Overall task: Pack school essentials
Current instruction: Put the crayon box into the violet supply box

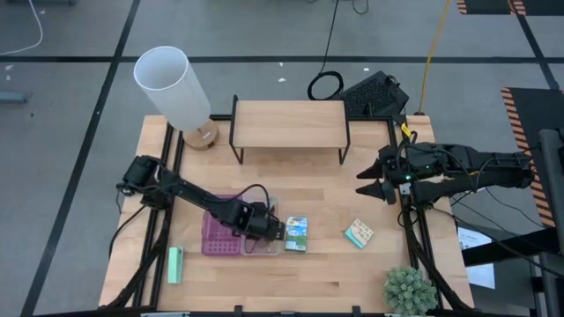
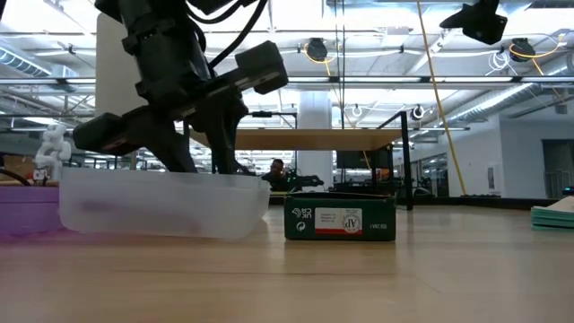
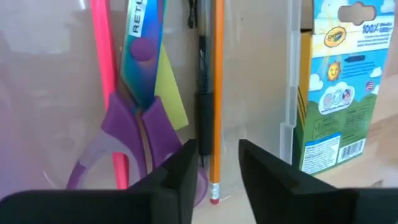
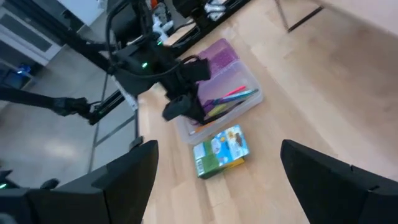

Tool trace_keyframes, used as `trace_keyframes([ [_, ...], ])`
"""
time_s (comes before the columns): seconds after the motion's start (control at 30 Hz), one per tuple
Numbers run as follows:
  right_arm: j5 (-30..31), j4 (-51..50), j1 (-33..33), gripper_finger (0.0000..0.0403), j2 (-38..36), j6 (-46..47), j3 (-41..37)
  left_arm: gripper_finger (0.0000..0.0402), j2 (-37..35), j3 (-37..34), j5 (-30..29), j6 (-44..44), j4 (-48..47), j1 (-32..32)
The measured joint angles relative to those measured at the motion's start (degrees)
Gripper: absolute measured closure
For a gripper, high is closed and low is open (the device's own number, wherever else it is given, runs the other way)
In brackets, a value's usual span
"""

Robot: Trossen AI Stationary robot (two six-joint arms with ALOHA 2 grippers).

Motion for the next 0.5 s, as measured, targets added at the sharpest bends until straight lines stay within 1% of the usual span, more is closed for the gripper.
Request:
trace_keyframes([
  [0.1, -0.44, 0.03, 0.02, 0.0074, -0.06, 0.61, 0.0, 0.0258, -0.04, 0.0, 1.03, 0.02, 0.1, 0.41],
  [0.23, -0.4, 0.02, 0.02, 0.0074, -0.01, 2.94, 0.0, 0.0242, -2.79, -0.05, 1.17, 1.5, 0.23, 0.91],
  [0.4, -0.21, 0.0, 0.02, 0.0074, 0.71, 8.83, 0.0, 0.0241, -8.05, -0.04, -3.84, 5.97, -1.45, 1.31],
  [0.5, 1.14, -0.04, 0.02, 0.0074, 1.96, 13.98, 0.0, 0.0241, -11.23, 0.0, -5.49, 9.85, -3.56, 1.76],
])
